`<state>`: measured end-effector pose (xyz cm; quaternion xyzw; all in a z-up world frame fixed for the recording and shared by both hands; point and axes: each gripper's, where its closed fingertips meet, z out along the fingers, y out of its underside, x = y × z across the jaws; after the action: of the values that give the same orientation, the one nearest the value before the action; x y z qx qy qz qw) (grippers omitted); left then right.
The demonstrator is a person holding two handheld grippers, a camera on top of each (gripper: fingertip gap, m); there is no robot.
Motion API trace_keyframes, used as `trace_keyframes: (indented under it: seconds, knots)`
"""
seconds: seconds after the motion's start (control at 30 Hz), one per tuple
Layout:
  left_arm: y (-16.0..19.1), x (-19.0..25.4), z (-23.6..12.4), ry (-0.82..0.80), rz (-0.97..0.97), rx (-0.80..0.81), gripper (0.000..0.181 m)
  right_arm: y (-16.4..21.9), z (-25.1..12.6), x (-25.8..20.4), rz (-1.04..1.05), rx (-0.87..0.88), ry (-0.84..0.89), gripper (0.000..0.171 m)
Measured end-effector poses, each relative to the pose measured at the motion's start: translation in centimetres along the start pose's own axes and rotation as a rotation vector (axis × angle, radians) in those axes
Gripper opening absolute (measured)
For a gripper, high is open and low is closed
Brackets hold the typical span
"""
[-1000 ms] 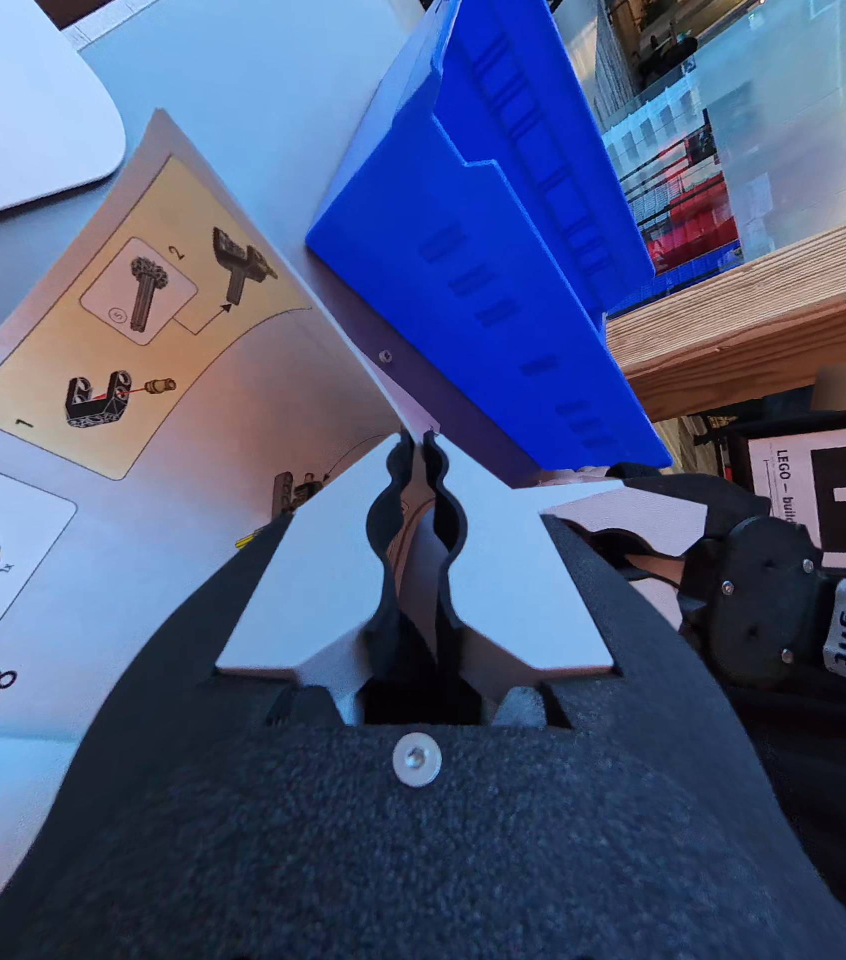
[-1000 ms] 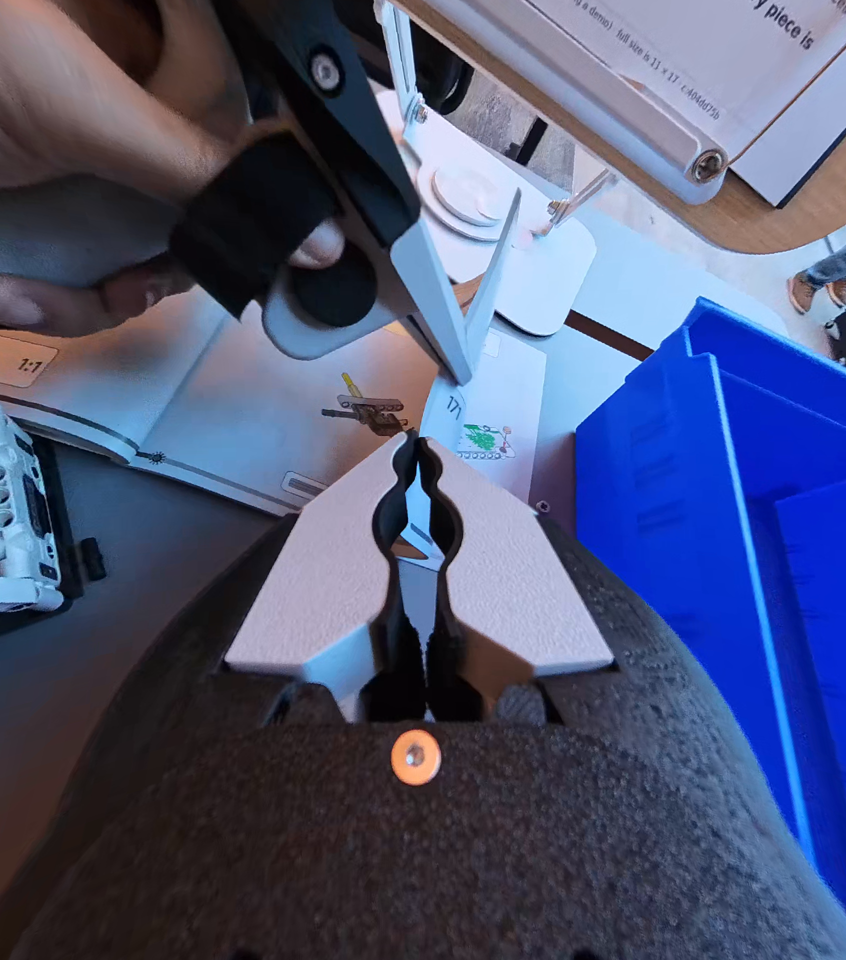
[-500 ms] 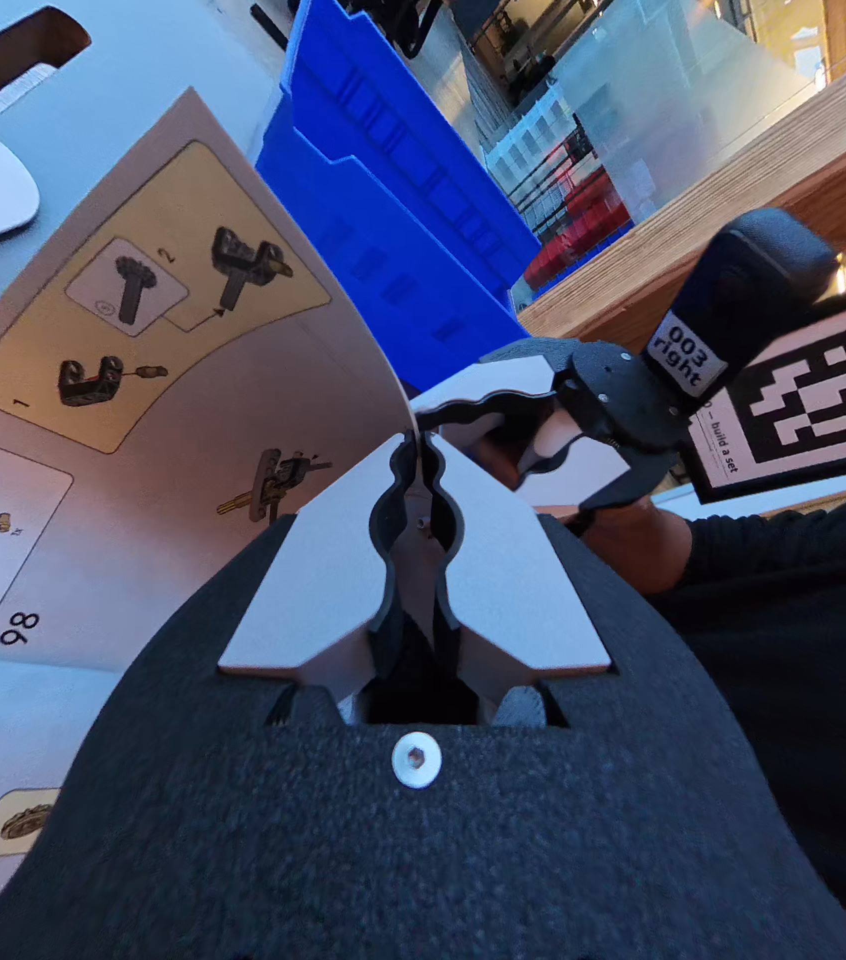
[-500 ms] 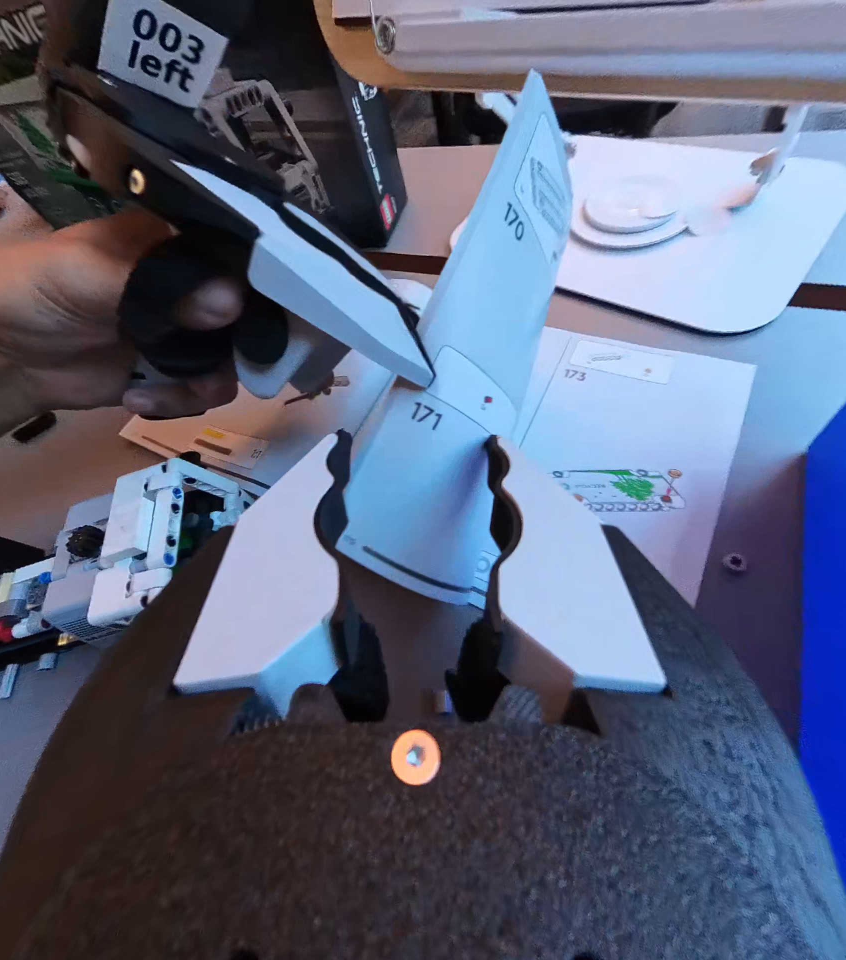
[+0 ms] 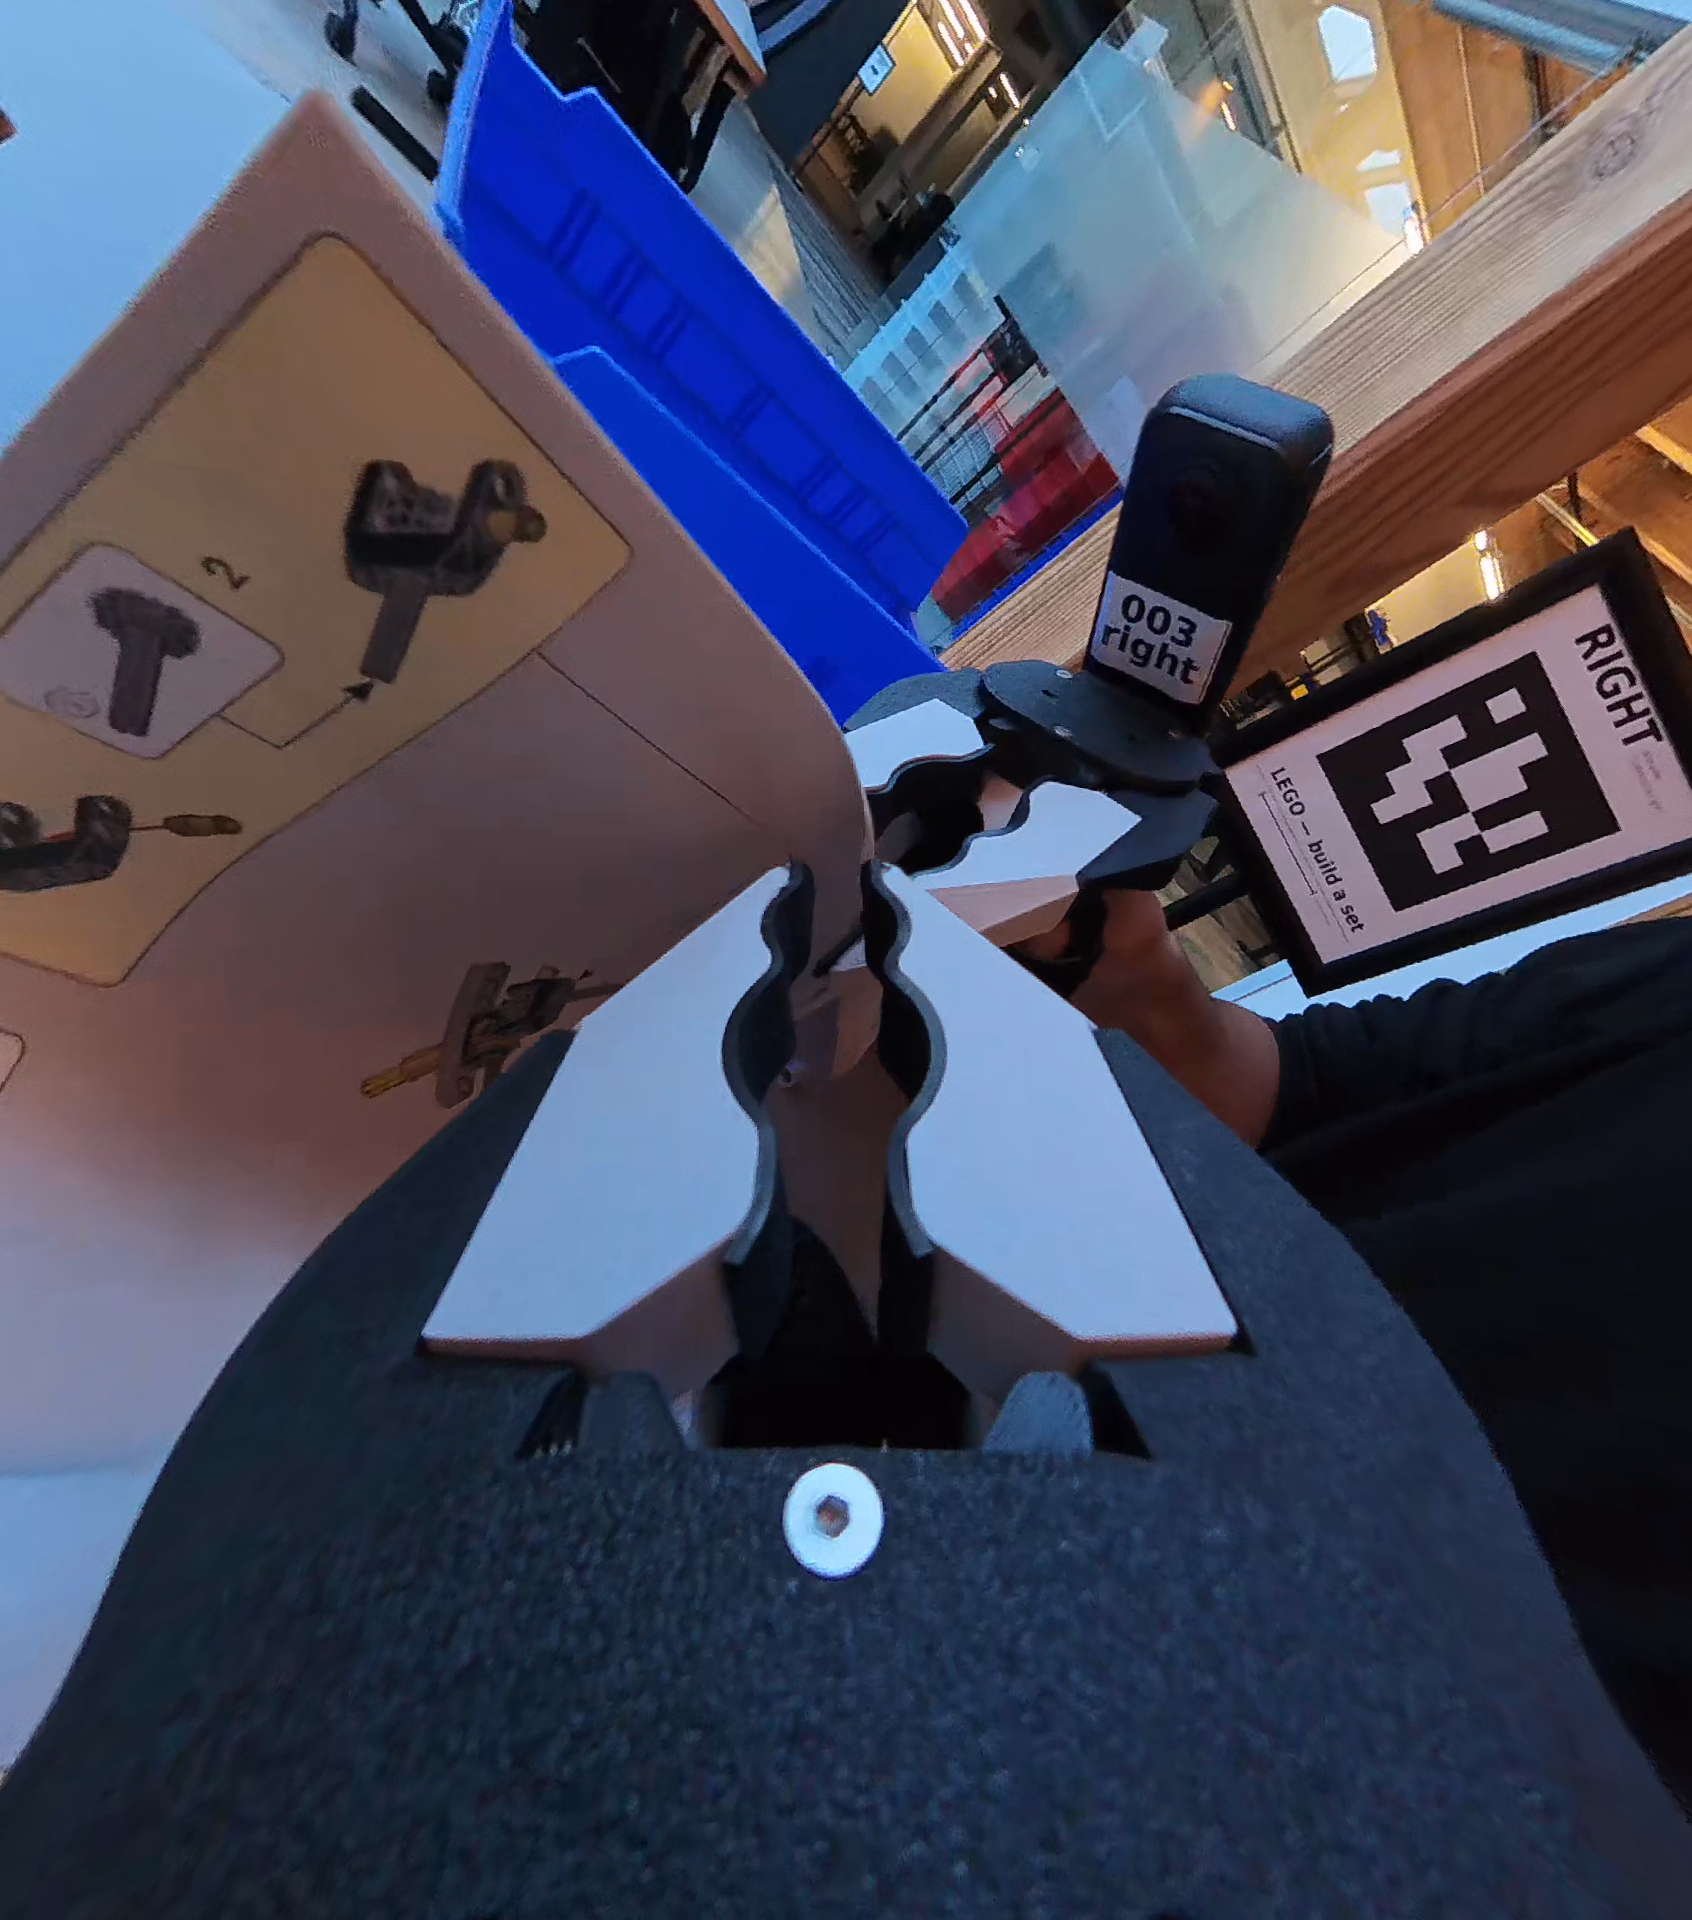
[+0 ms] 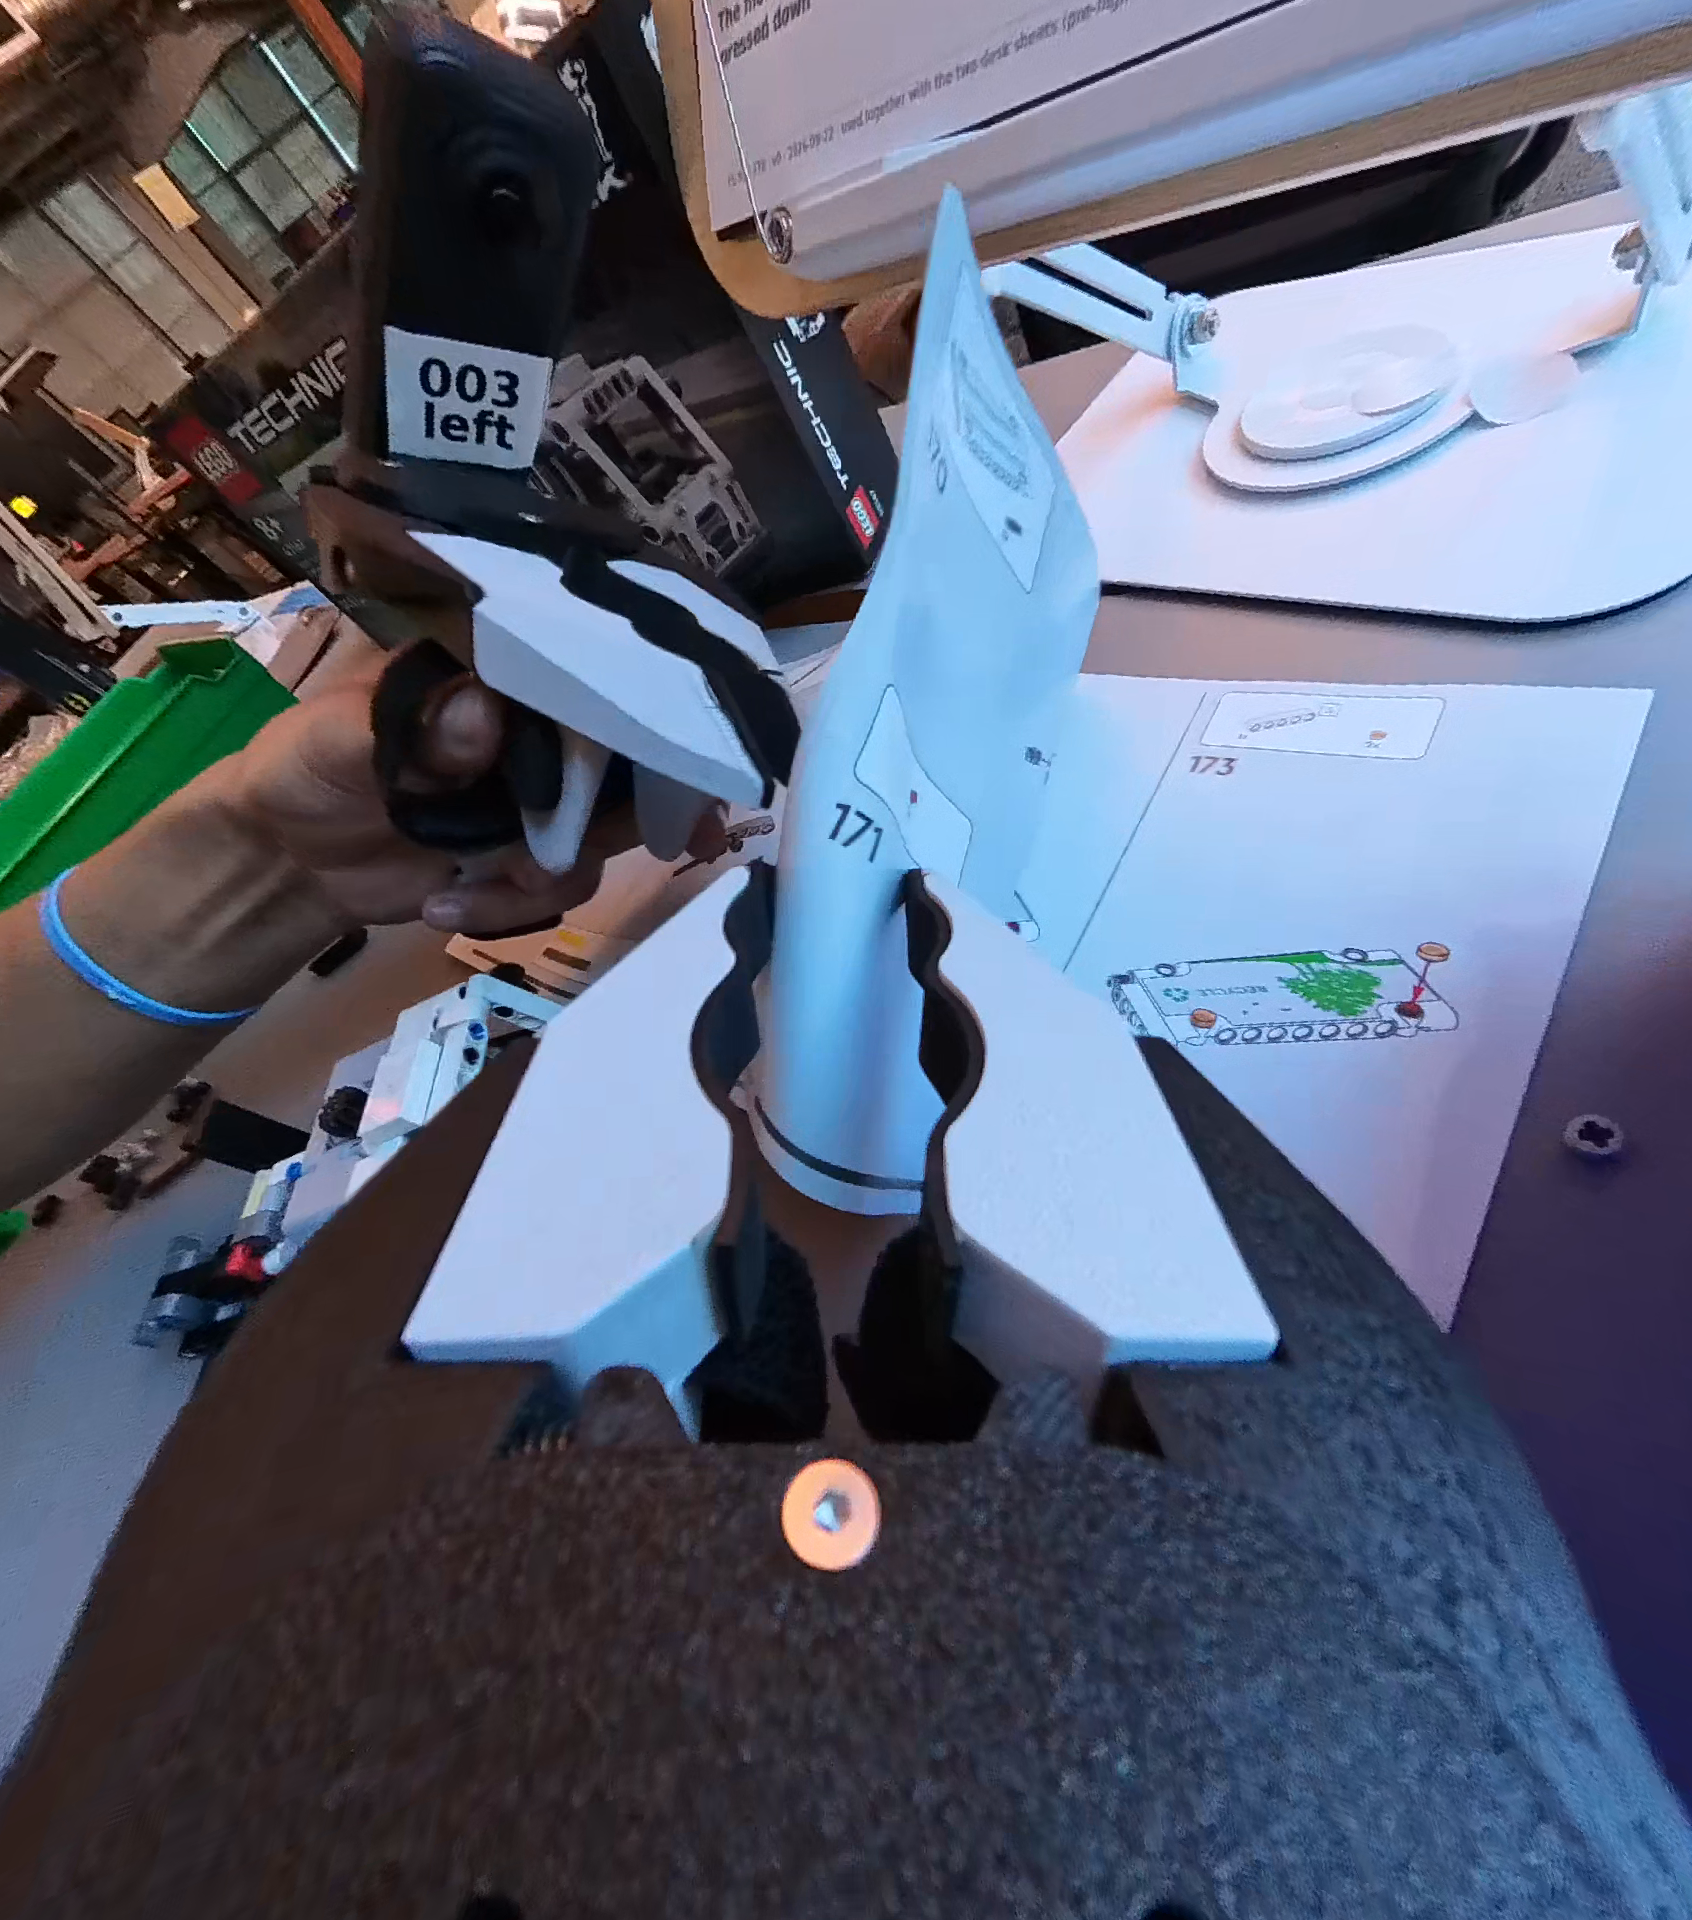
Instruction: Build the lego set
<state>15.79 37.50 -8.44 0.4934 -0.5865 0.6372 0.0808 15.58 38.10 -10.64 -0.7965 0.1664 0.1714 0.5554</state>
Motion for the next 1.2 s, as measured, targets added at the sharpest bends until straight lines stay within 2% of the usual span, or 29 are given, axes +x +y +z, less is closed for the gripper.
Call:
trace_keyframes:
  seconds: [0.03,0.17,0.27,0.47,0.73,1.2]
  knots:
    - [0.0,0.1,0.1,0.002,0.008,0.001,0.007,0.0,0.0,0.0,-0.002,0.000,-0.002,0.025]
    - [-0.1,0.2,0.6,-0.004,0.037,-0.013,0.009,0.0,0.0,-0.2,0.013,0.000,-0.023,0.025]
    - [-0.1,0.3,0.7,0.008,0.044,-0.017,0.000,0.1,-0.1,0.1,0.012,-0.001,-0.014,0.026]
    - [-0.1,0.6,0.7,0.032,0.054,-0.010,0.000,0.1,-0.1,-0.1,0.025,0.003,-0.031,0.027]
    - [0.0,0.7,0.3,0.049,0.052,-0.015,0.000,0.0,-0.3,-0.3,0.023,0.011,-0.037,0.037]
    - [0.3,0.0,-0.5,0.032,0.042,-0.006,0.000,-0.4,-0.8,-1.2,0.030,0.024,-0.079,0.031]
